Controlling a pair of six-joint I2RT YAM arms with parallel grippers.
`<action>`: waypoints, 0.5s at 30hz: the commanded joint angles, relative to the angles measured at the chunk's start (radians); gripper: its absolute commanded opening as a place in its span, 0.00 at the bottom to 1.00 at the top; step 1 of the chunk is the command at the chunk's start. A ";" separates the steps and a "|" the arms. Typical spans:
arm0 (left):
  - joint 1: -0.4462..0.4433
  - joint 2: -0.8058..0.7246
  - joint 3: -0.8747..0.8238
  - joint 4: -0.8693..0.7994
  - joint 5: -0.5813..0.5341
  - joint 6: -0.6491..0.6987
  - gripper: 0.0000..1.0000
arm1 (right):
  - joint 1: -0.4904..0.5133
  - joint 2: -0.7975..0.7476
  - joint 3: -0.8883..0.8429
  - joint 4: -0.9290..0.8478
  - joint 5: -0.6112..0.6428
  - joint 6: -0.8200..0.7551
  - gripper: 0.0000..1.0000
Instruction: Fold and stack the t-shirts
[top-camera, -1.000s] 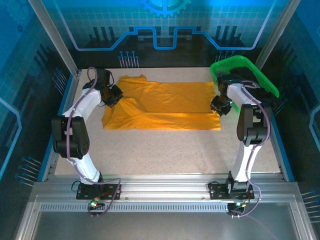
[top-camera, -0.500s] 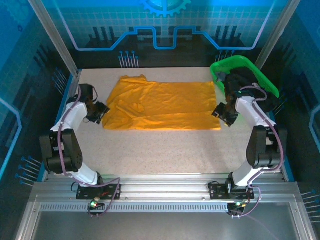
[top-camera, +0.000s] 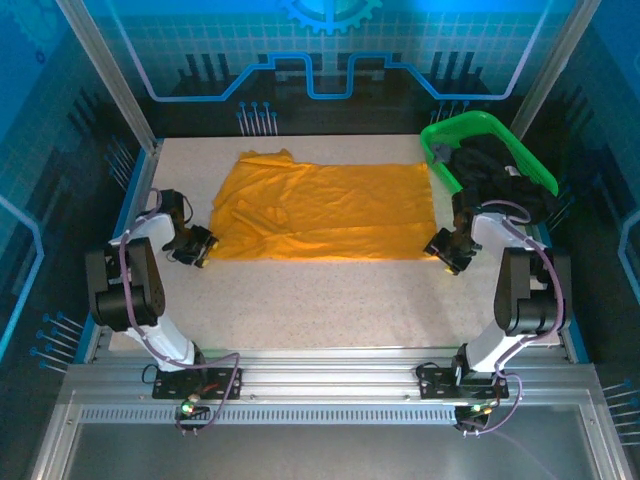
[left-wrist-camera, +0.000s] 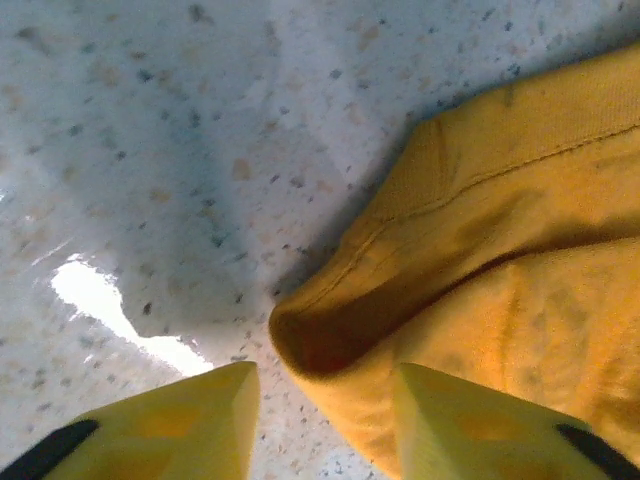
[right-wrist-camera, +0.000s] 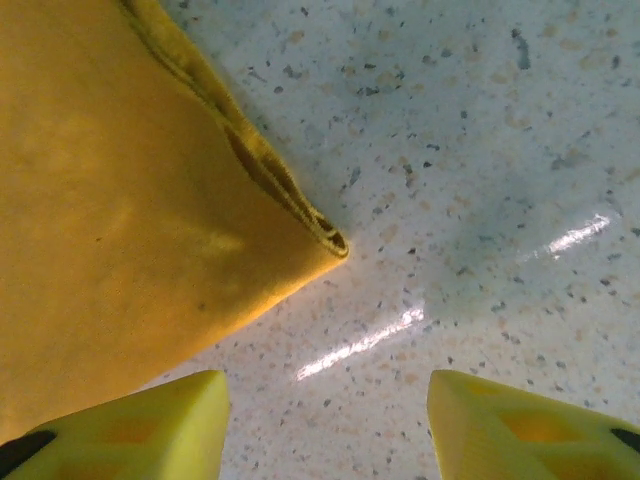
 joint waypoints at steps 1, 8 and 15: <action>0.002 0.040 0.014 0.049 0.033 -0.015 0.30 | -0.016 0.044 0.023 0.021 -0.009 -0.003 0.53; 0.002 0.052 0.027 0.034 0.011 -0.019 0.00 | -0.011 0.112 0.080 0.041 0.005 0.006 0.43; 0.003 -0.020 0.007 -0.020 -0.050 -0.007 0.00 | 0.004 0.158 0.126 0.028 0.034 -0.009 0.31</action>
